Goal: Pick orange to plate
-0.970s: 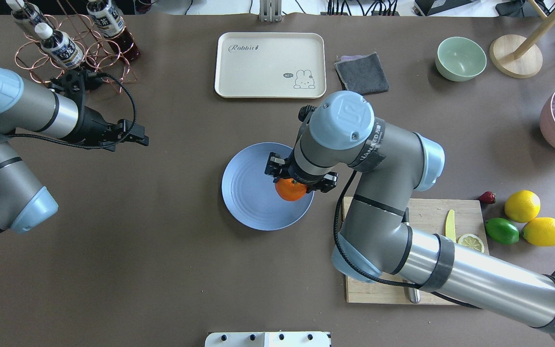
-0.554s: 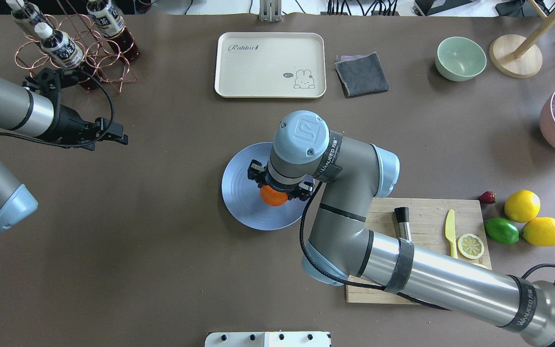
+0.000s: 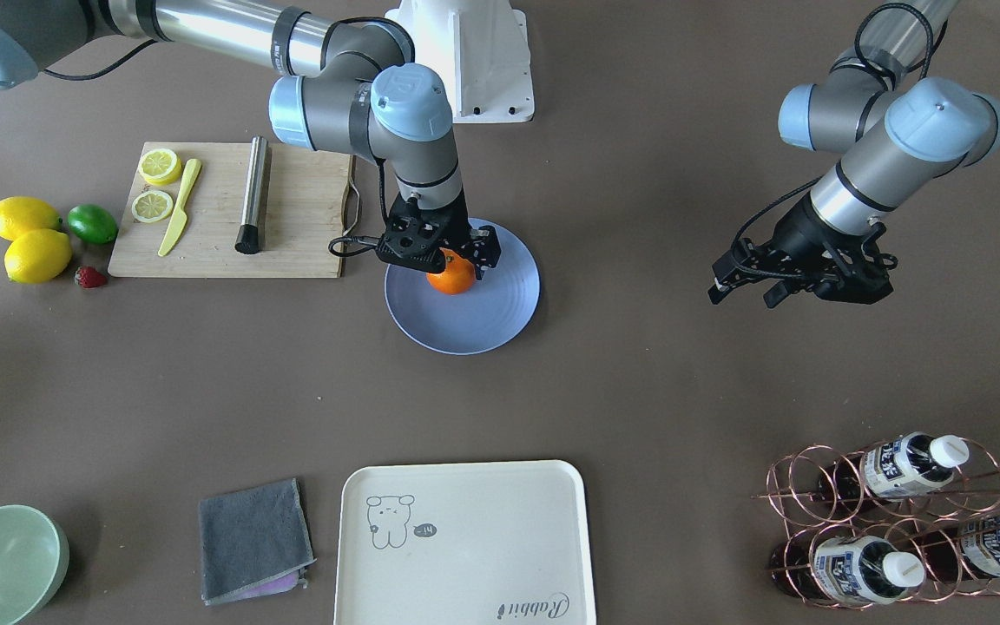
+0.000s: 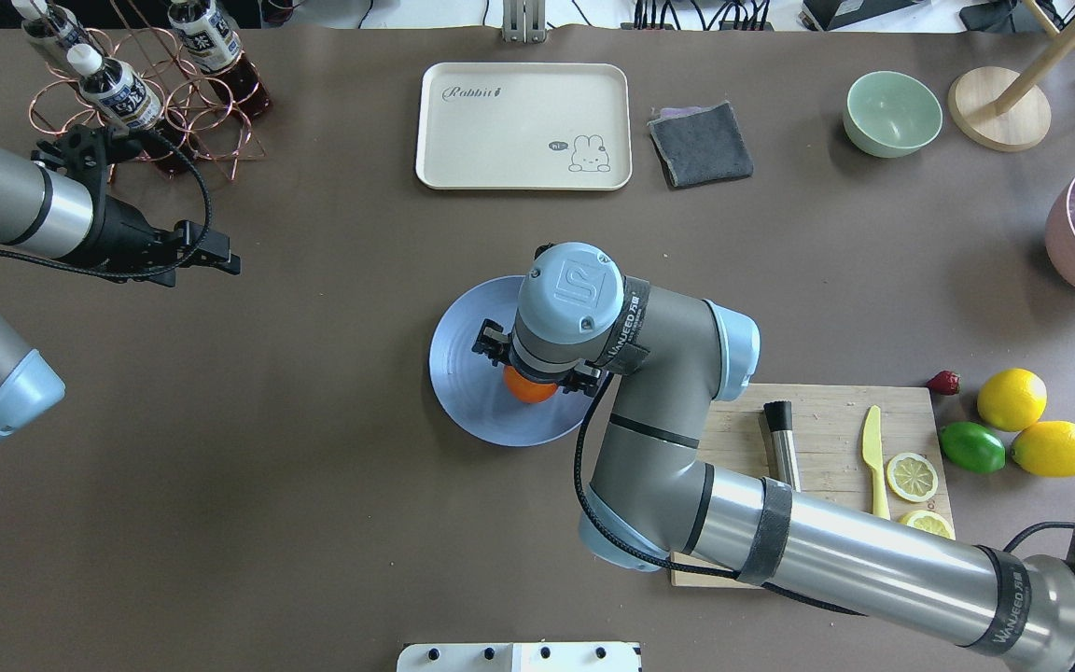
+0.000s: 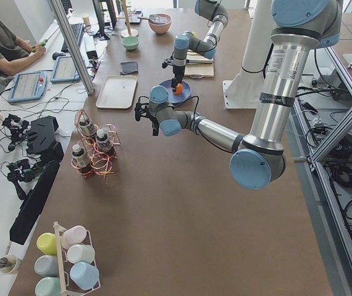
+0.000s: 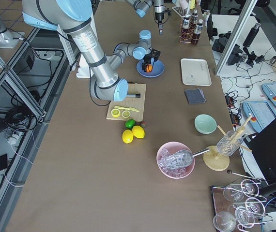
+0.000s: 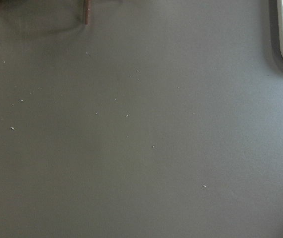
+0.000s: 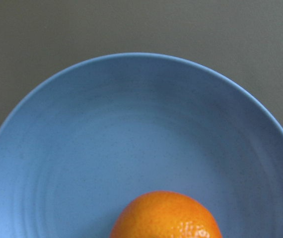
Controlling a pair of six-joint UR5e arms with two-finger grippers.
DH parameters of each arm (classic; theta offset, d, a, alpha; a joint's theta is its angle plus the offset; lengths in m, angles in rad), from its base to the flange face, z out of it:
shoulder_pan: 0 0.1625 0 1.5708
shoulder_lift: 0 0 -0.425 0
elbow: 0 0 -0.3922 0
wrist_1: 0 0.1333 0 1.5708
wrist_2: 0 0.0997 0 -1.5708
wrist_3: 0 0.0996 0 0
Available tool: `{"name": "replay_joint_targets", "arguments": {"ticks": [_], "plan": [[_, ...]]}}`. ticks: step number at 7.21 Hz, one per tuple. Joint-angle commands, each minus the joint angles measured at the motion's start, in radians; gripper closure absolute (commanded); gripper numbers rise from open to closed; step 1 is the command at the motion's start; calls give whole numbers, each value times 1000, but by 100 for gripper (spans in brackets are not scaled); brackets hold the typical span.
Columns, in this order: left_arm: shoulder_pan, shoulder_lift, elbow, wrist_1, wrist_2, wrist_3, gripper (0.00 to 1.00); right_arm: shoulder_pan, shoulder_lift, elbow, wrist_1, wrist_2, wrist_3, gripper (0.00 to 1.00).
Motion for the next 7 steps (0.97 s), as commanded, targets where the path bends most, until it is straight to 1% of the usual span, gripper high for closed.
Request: {"name": "replay_joint_targets", "arguments": {"ticks": [1, 2, 3, 4, 5, 6, 7], "plan": [[-64, -1, 4, 5, -56, 24, 4, 98, -38, 78, -19, 88, -39, 0], [-130, 44, 12, 7, -88, 129, 4, 207, -141, 162, -28, 195, -133, 0], [-235, 93, 17, 21, -154, 288, 4, 284, -280, 274, -28, 246, -246, 0], [-341, 101, 30, 118, -229, 458, 4, 376, -401, 342, -30, 291, -398, 0], [-403, 108, 26, 245, -242, 648, 4, 487, -512, 353, -31, 363, -589, 0], [-451, 136, 29, 350, -238, 808, 4, 583, -604, 347, -30, 418, -808, 0], [-509, 143, 44, 434, -233, 945, 4, 684, -688, 337, -34, 446, -1016, 0]]}}
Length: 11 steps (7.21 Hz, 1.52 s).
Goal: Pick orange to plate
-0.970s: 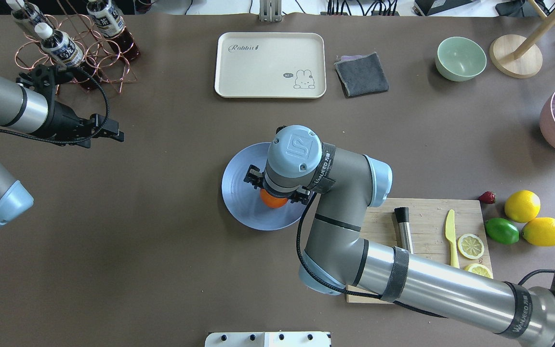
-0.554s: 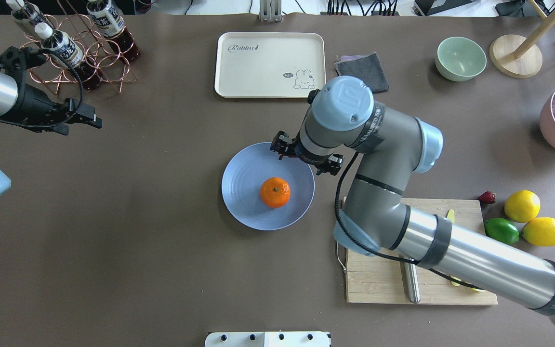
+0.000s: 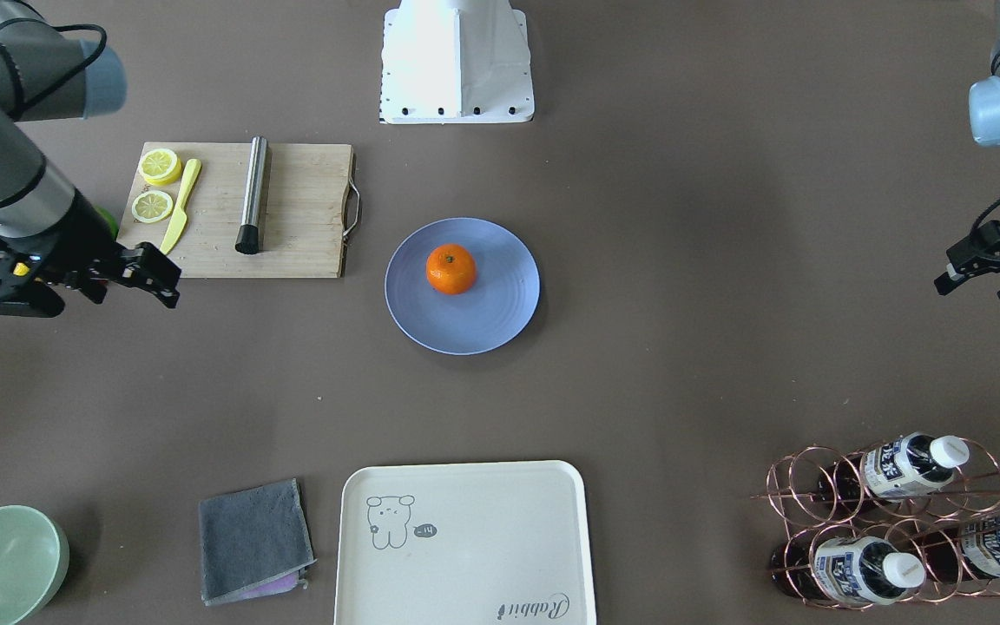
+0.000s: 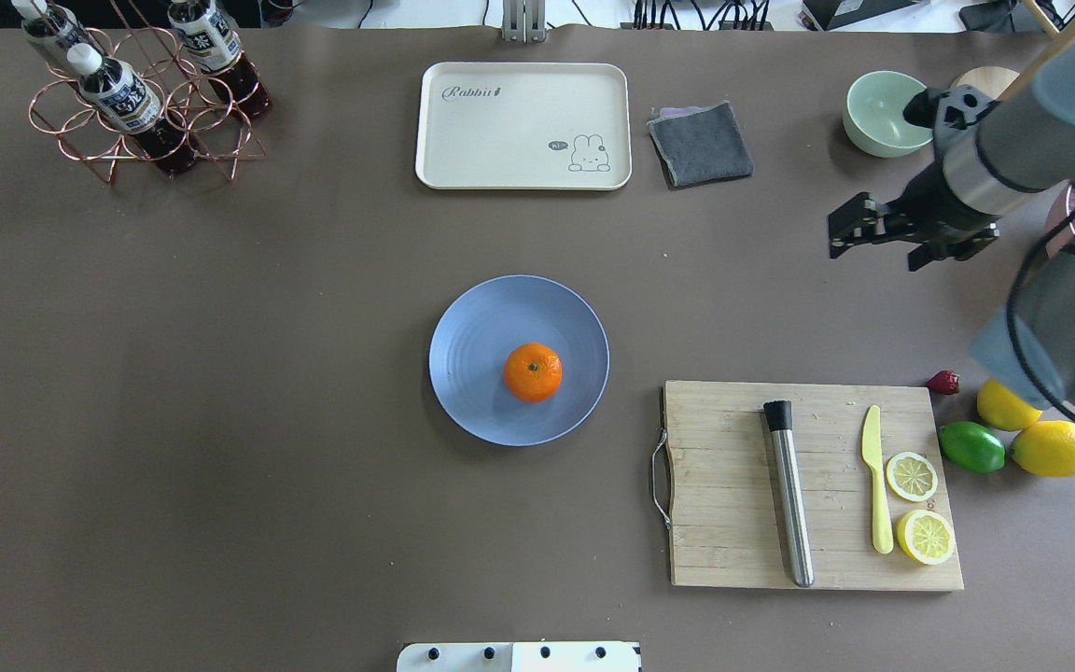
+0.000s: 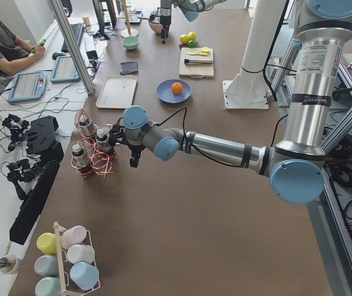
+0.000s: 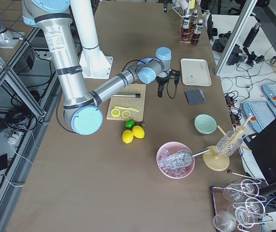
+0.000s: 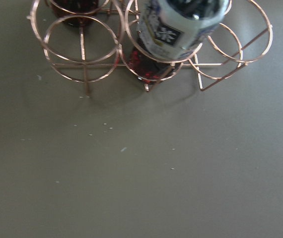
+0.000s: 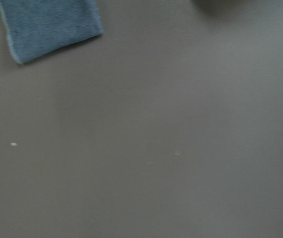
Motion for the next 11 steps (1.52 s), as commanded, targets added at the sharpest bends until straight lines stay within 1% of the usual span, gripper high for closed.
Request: {"name": "replay_joint_targets", "arguments": {"ticks": [1, 2, 3, 4, 5, 7, 8, 9, 10, 11], "plan": [[-115, 15, 19, 223, 4, 313, 4, 255, -171, -54, -3, 119, -464, 0], [-123, 18, 20, 282, 37, 398, 4, 368, -199, -137, -3, 172, -668, 0], [-125, 23, 19, 307, 50, 409, 3, 458, -212, -227, -3, 174, -861, 0], [-125, 47, 19, 315, 47, 409, 3, 536, -234, -277, -3, 174, -995, 0], [-131, 62, 13, 303, 47, 412, 3, 590, -268, -267, -3, 175, -1048, 0], [-166, 79, 19, 302, 48, 412, 3, 606, -304, -245, 0, 177, -1048, 0], [-216, 81, 40, 302, 44, 414, 3, 606, -304, -238, -2, 177, -1048, 0], [-275, 105, 22, 299, 33, 443, 3, 607, -301, -236, 0, 175, -1048, 0], [-280, 163, -21, 251, 26, 531, 3, 623, -308, -203, -2, 178, -1048, 0], [-287, 190, -56, 241, 3, 534, 3, 623, -314, -195, -2, 178, -1048, 0]]}}
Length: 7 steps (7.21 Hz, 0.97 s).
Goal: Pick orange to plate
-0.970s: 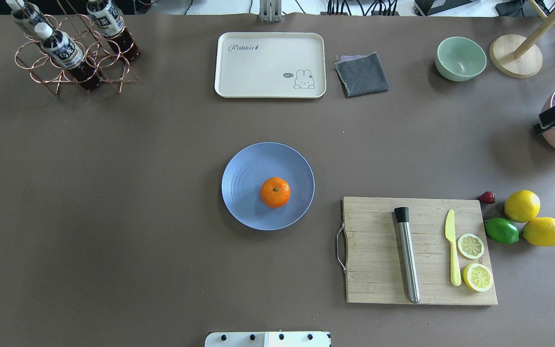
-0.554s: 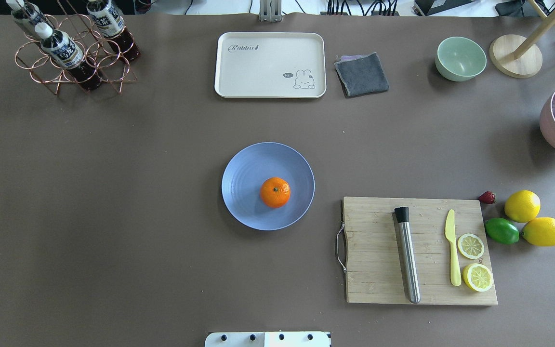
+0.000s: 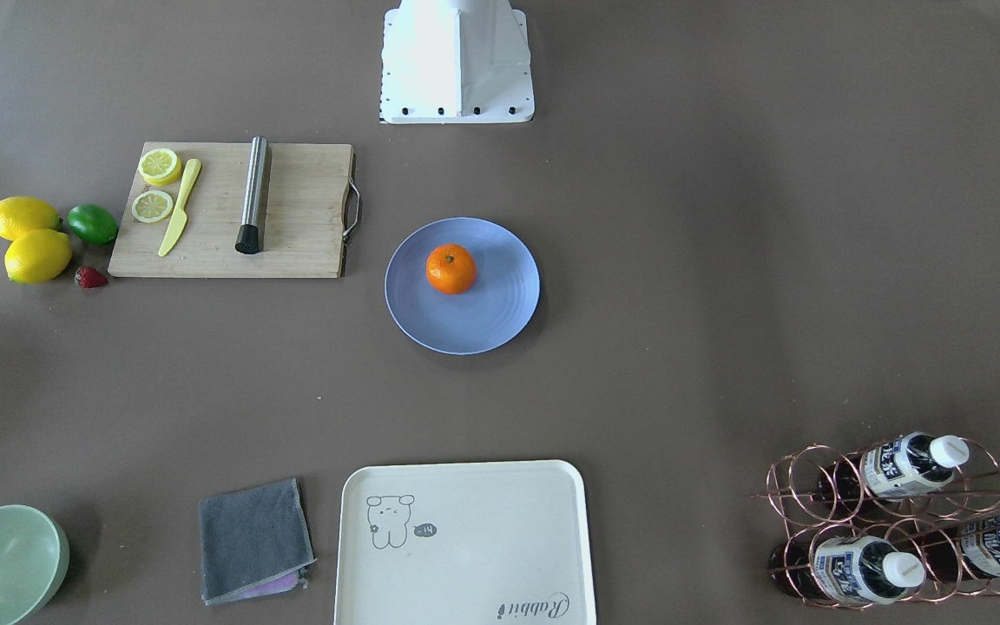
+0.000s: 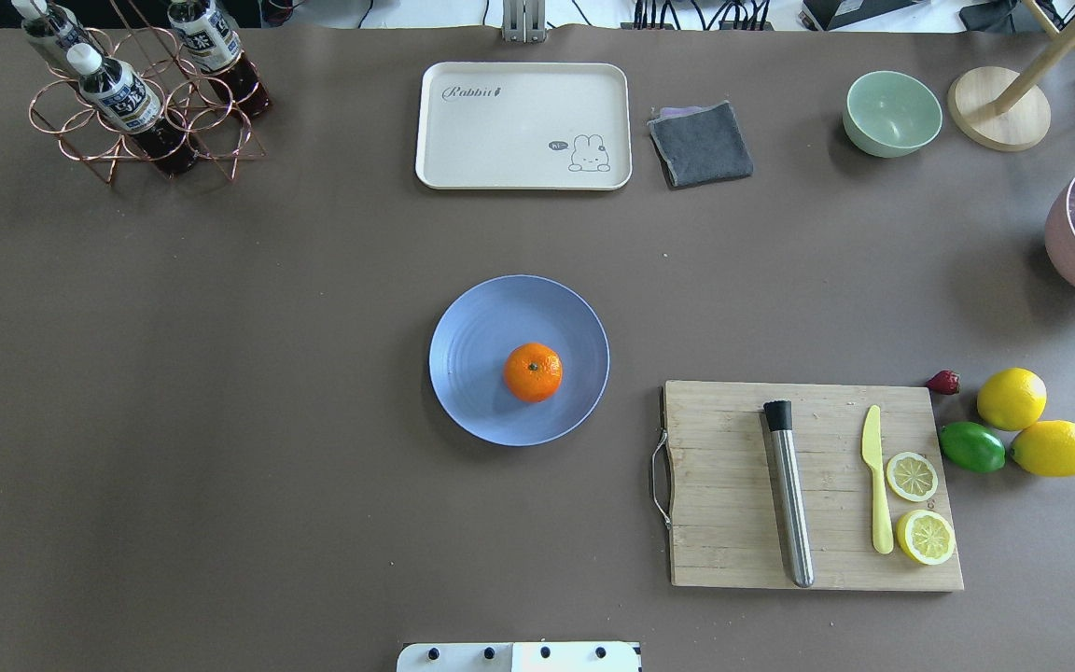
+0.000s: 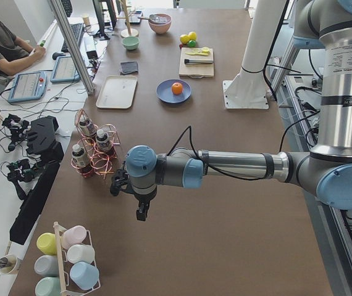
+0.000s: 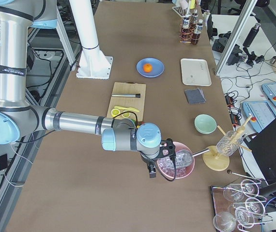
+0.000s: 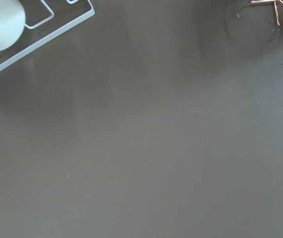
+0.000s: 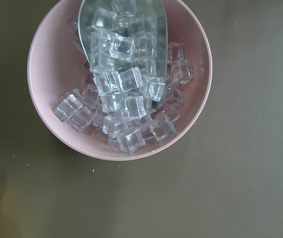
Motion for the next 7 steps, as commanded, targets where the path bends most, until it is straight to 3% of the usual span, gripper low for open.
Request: {"name": "replay_joint_targets", "arguments": {"ticks": [1, 7], "plan": [[-17, 47, -86, -22, -26, 10, 2, 5, 3, 18, 0, -1, 0, 0], [-62, 76, -55, -51, -26, -15, 2, -46, 51, 1, -2, -11, 15, 0]]}}
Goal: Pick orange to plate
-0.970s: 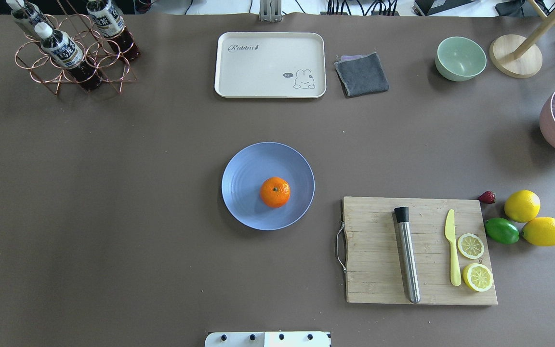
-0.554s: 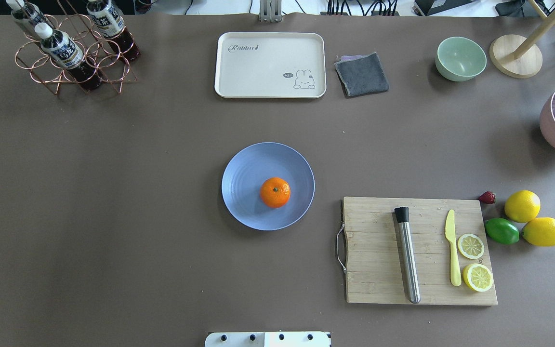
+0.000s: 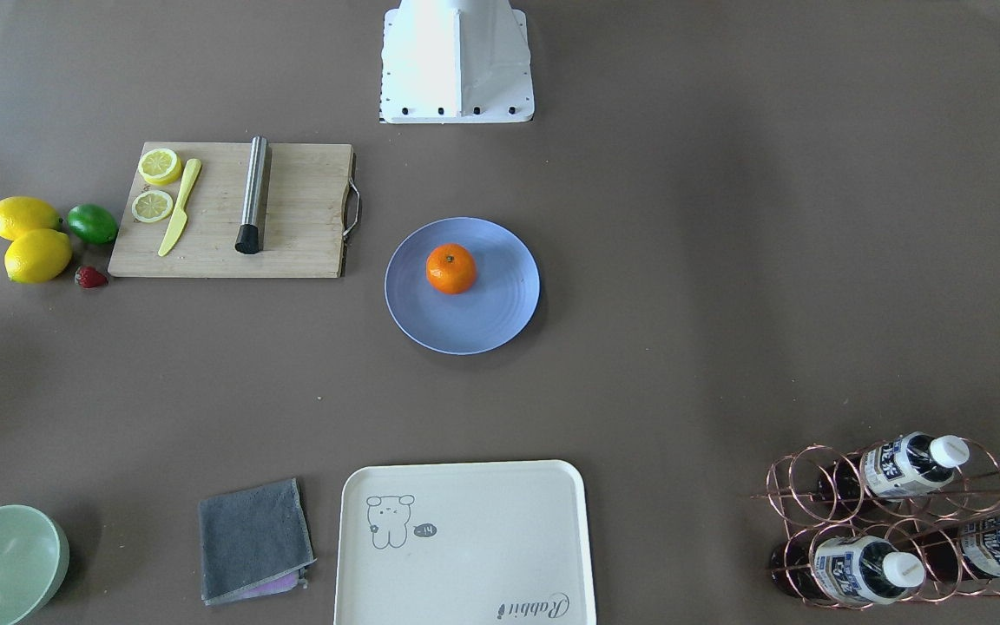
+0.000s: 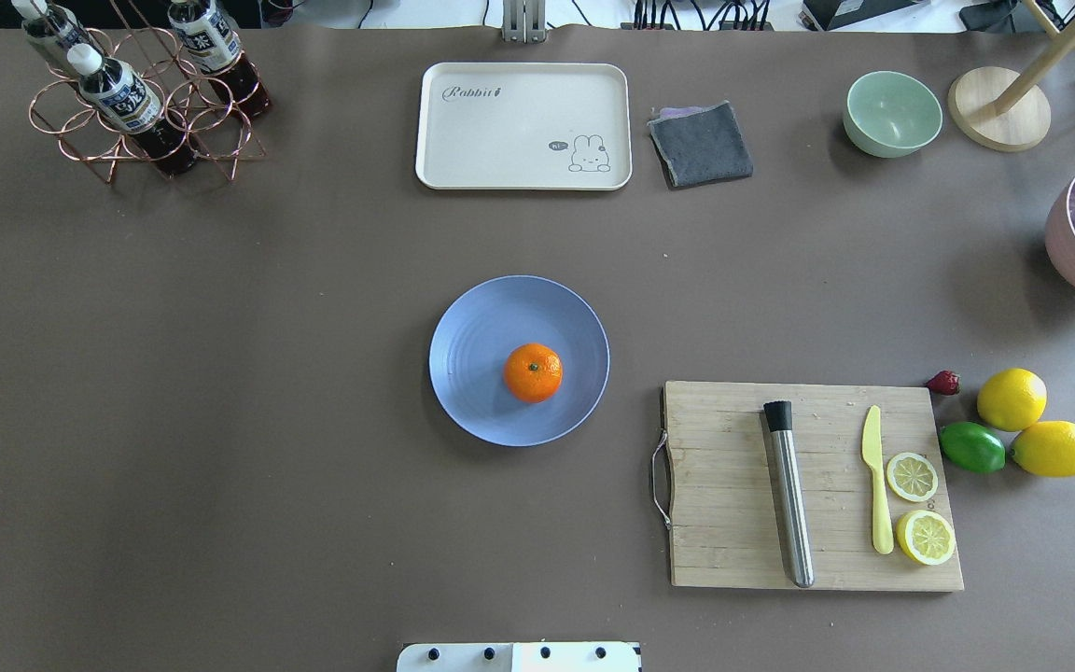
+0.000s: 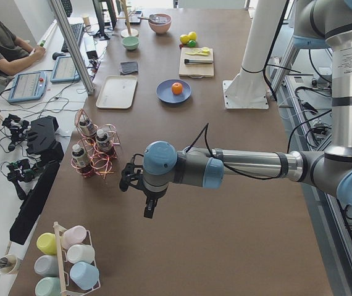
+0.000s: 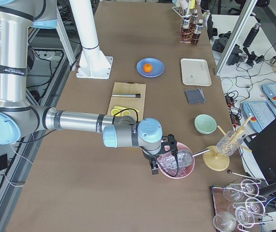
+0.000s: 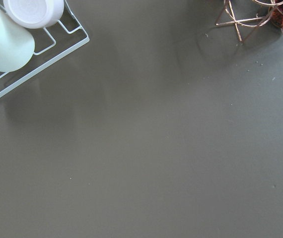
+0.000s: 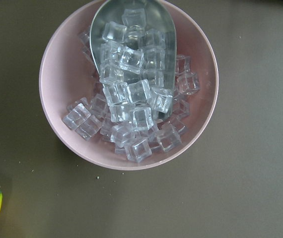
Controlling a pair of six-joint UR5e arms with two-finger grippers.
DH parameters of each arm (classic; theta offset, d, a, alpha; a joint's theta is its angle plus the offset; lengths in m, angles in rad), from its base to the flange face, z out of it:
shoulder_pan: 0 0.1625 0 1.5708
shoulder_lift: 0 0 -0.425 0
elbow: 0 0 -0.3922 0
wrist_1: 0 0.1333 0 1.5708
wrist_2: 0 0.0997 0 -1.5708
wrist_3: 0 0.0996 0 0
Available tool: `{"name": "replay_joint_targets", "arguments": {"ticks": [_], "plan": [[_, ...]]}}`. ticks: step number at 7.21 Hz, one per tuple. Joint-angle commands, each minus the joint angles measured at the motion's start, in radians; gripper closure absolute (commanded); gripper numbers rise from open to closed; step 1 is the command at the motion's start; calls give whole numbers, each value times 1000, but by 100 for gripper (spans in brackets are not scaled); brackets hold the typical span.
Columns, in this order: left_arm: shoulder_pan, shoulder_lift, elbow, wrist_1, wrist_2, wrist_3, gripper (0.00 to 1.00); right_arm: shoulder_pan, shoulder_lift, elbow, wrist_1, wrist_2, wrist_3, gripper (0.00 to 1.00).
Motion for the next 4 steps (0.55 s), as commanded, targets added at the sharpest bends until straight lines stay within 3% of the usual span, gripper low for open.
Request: {"name": "replay_joint_targets", "arguments": {"ticks": [1, 4], "plan": [[-3, 13, 25, -11, 3, -4, 2, -49, 38, -16, -1, -2, 21, 0], [-6, 26, 22, -8, -1, -4, 2, -86, 87, -57, -1, -2, 45, 0]]}}
